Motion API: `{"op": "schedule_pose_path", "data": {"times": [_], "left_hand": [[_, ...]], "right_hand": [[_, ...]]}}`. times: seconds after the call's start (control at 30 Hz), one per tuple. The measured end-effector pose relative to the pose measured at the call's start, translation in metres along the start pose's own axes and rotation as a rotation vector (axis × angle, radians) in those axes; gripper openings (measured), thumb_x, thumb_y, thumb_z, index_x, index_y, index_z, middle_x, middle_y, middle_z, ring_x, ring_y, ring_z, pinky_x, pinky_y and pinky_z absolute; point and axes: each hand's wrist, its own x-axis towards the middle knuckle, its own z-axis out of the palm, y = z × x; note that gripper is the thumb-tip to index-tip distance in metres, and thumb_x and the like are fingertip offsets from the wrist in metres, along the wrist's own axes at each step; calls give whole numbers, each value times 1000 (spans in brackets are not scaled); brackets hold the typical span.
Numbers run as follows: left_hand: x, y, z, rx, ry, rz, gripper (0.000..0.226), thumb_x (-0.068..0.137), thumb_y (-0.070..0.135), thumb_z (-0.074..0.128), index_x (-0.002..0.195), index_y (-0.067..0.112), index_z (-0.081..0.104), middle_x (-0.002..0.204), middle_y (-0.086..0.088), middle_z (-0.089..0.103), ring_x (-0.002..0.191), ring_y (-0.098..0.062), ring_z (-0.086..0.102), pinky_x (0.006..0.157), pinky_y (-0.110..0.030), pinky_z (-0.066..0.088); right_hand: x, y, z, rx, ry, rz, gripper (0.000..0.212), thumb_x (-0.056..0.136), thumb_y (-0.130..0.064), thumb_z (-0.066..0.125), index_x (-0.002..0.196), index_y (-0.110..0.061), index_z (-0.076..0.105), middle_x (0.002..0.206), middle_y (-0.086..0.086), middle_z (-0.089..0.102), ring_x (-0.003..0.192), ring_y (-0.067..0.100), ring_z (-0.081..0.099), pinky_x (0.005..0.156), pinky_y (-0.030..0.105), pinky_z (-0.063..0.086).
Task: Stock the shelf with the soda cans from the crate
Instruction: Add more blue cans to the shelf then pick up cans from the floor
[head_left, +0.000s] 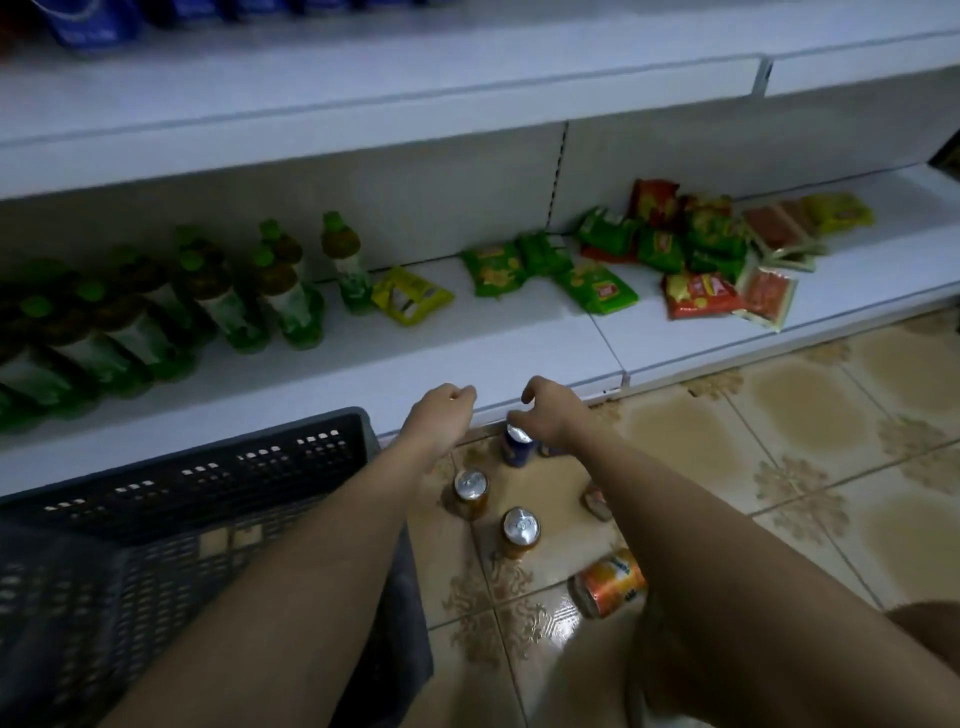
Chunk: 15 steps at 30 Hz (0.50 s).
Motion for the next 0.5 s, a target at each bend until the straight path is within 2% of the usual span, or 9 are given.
{"op": "schedule_pose_path", "data": {"times": [0.07, 0.17, 0.23, 0.37, 0.5], "left_hand": [[26, -12, 26, 19, -32, -40, 33, 101, 39, 35, 96, 14, 56, 101, -6, 57, 90, -21, 51, 77, -32, 38], [65, -30, 62, 40, -53, -80, 34, 98, 38, 40, 103, 13, 63, 107, -7, 61, 101, -27, 56, 83, -33, 42], [89, -42, 82, 48, -90, -86, 34, 98, 34, 41, 103, 12, 66, 98, -4, 61, 94, -24, 56, 74, -31, 40], [125, -61, 114, 26, -123, -122, 29, 98, 28, 40, 80, 13, 58, 80, -6, 59, 76, -21, 52, 61, -30, 35], [144, -74, 134, -19, -140, -162, 33, 97, 24, 43, 65, 16, 48, 67, -3, 50, 66, -18, 44, 58, -30, 30]], "right_hand": [[25, 25, 22, 37, -24, 52, 42, 92, -34, 61, 120, -6, 50, 123, 18, 58, 106, 33, 59, 84, 38, 47], [62, 55, 54, 56, -43, 106, 54, 90, -37, 64, 127, -4, 44, 131, 19, 51, 113, 36, 56, 90, 41, 47], [85, 69, 73, 57, -33, 135, 60, 87, -39, 67, 128, -5, 40, 133, 17, 46, 115, 37, 54, 93, 45, 47], [122, 85, 108, 55, 52, 178, 70, 83, -44, 70, 129, -5, 34, 134, 15, 41, 115, 38, 55, 88, 44, 45], [144, 94, 135, 118, 114, 130, 61, 85, -34, 70, 127, -6, 37, 131, 15, 40, 111, 41, 55, 81, 43, 44]]}}
